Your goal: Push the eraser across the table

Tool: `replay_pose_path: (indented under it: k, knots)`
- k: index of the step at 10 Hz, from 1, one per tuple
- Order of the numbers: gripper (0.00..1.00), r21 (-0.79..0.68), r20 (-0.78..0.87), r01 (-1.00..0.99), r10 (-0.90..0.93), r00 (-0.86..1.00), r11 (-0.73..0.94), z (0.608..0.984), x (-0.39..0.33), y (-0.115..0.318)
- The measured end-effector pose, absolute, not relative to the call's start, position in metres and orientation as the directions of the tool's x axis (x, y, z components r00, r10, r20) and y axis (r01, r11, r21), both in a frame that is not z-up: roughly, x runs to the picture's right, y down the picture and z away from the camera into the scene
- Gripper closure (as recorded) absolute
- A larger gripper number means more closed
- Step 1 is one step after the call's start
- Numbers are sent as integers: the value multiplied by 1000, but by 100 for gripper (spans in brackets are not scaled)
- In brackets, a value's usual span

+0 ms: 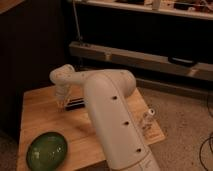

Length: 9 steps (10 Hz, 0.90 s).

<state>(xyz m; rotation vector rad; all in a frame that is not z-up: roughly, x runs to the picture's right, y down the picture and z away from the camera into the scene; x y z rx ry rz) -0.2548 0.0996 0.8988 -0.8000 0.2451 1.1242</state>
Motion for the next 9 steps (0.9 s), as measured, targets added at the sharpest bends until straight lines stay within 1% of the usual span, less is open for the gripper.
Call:
replay_pose_path:
  k: [3,9]
  knots:
    - [99,-424,-584,-879,676,449,218,892,-234,107]
    - [99,-361,-624,-892,640,448,273,889,-205,106]
